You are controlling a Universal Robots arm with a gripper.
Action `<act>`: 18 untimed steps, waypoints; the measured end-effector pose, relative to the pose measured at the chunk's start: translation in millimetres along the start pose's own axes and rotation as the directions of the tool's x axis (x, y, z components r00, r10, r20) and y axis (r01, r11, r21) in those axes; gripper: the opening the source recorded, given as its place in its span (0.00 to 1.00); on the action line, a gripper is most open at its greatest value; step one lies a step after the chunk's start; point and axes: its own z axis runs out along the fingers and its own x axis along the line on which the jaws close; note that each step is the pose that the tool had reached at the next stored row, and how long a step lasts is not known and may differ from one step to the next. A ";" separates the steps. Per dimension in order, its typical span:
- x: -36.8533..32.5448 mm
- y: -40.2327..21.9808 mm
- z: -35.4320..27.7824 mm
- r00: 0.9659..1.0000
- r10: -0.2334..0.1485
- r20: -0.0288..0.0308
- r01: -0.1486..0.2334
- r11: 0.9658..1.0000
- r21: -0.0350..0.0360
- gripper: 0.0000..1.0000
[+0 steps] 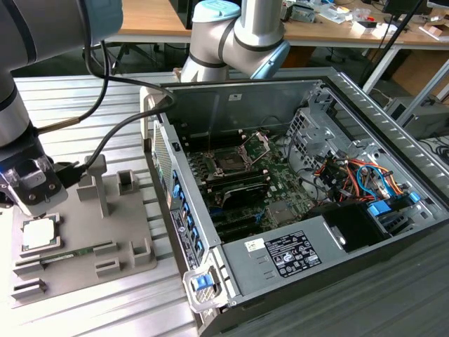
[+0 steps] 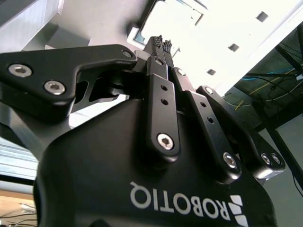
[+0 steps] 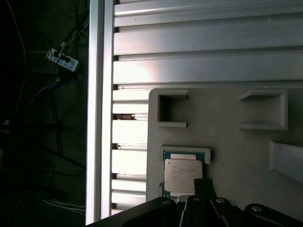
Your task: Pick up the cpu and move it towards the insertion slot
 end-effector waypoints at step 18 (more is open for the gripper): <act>3.0 -3.6 4.7 1.000 0.000 0.000 0.000 1.000 0.000 0.11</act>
